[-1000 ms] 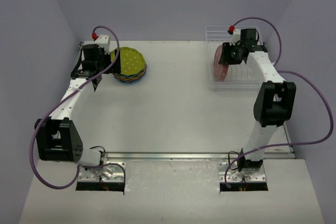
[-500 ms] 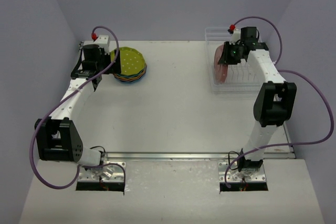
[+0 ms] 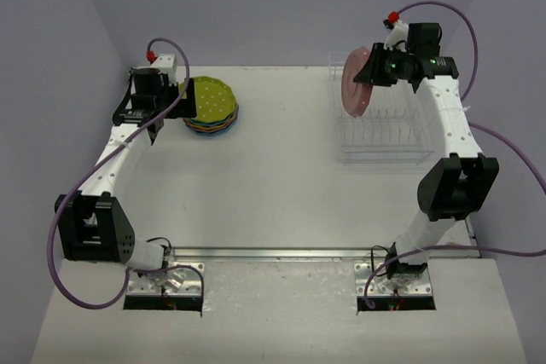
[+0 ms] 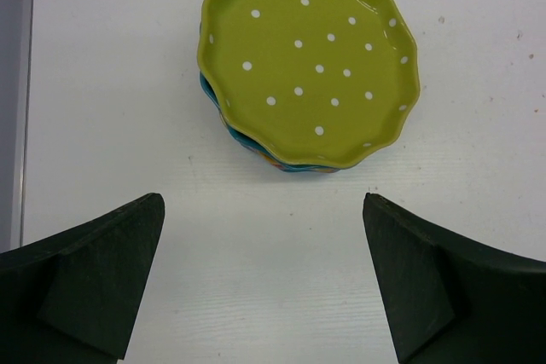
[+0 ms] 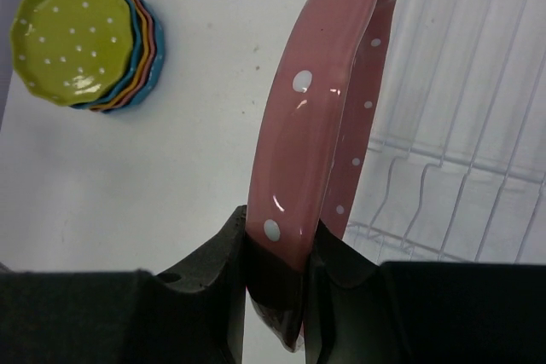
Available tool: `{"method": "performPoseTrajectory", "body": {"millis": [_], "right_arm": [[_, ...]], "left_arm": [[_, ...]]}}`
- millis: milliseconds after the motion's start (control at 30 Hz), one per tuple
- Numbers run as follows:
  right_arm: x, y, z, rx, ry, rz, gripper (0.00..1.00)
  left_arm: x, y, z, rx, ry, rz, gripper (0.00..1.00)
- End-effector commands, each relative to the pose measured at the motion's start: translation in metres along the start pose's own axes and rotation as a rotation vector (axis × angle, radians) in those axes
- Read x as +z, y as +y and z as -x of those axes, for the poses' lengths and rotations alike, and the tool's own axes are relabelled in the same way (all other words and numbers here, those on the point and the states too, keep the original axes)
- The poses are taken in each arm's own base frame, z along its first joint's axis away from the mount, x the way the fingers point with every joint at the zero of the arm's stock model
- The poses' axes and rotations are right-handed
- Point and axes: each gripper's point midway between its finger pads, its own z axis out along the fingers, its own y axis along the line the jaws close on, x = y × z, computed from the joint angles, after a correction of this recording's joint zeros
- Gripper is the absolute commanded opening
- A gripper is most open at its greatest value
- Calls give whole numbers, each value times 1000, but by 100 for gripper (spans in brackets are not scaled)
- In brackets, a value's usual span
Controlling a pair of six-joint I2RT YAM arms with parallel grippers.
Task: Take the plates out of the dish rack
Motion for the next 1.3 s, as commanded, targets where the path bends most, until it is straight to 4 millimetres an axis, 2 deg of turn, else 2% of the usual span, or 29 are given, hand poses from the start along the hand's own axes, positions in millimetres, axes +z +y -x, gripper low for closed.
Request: {"method": "performPoseTrajectory", "body": {"millis": [0,100,167,200,267,333,367,400,433,533,600,733,767,900,1100,1267], "right_arm": [[-62,60,90,-267,-307,122,0],[-87,80,98,-482,-369,154,0],[-96,105,92,-632,-397,184,0],[-103,120,85,-713,-417,198,0],[-100,129,69,-896,-433,167,0],[-100,158,46,-1079,-468,181,0],[-108,167,38,-1193,-508,161,0],[-121,190,29,-1335,-569,144,0],[-111,203,8,-1404,-580,168,0],[-114,208,-4,-1578,-648,71,0],[-110,221,-24,-1720,-722,30,0],[-109,235,-55,-2012,-862,-62,0],[-104,240,-71,-2091,-893,-58,0],[-100,254,-101,-2230,-1026,-78,0],[-96,271,-113,-2260,-1138,-122,0],[-96,278,-117,-2269,-1176,-121,0]], "left_arm": [[-11,-12,32,-37,-62,-71,100],[-22,-32,46,-86,-74,-182,100],[-30,-43,53,-122,-77,-271,100],[-37,-52,58,-150,-78,-345,100],[-46,-64,62,-185,-71,-455,100],[-59,-80,65,-201,-58,-570,100],[-67,-91,65,-208,-45,-641,100],[-75,-100,63,-211,-32,-714,100],[-79,-105,62,-223,-22,-748,100],[-93,-118,58,-226,10,-854,100],[-105,-128,48,-217,44,-946,100],[-116,-143,22,-186,116,-1016,100],[-117,-144,16,-170,122,-1022,100],[-114,-149,-10,-151,187,-1024,100],[-107,-165,-57,-75,315,-1021,96],[-104,-174,-75,-52,372,-1022,89]]}}
